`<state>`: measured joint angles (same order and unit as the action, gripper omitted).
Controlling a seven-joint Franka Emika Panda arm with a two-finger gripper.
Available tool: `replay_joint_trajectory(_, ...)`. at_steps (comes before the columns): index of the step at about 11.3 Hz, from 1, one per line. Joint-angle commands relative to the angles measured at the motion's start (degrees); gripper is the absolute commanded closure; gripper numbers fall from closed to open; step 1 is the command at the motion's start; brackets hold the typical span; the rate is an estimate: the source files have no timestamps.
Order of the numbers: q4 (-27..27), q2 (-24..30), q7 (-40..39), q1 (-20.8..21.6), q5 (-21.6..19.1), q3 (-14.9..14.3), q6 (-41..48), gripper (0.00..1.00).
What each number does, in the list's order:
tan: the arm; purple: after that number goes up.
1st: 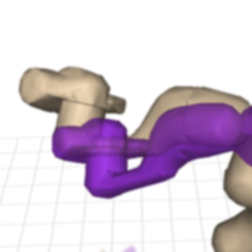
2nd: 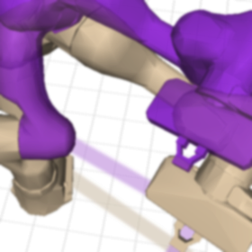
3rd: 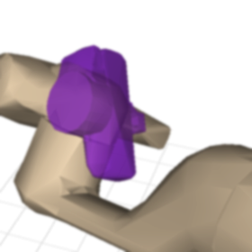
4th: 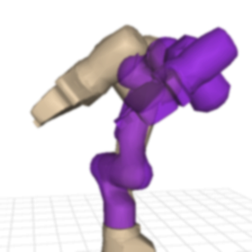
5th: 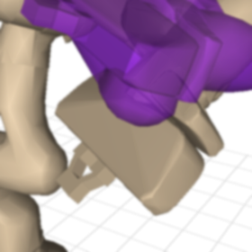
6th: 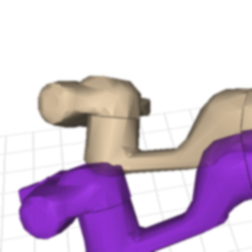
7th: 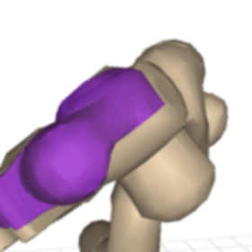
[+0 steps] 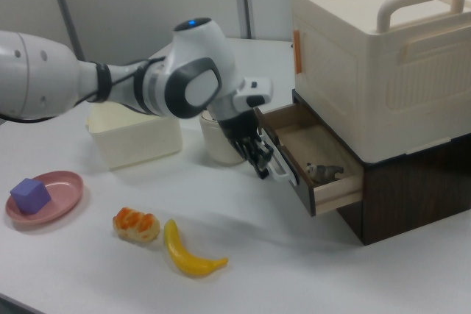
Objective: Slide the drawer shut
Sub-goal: 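Lower the gripper to the drawer front beside its white handle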
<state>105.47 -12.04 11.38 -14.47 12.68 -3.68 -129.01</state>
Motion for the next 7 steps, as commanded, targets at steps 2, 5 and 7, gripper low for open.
replay_joint_trajectory(2,0.35,-2.99,1.1,-1.17,1.39,-1.94,-6.6,1.0)
replay_joint_trajectory(5,-0.53,-3.78,2.5,-2.58,0.86,-2.03,-9.5,1.0)
replay_joint_trajectory(7,-1.49,-4.92,3.73,-3.02,0.95,-2.03,-11.17,1.0)
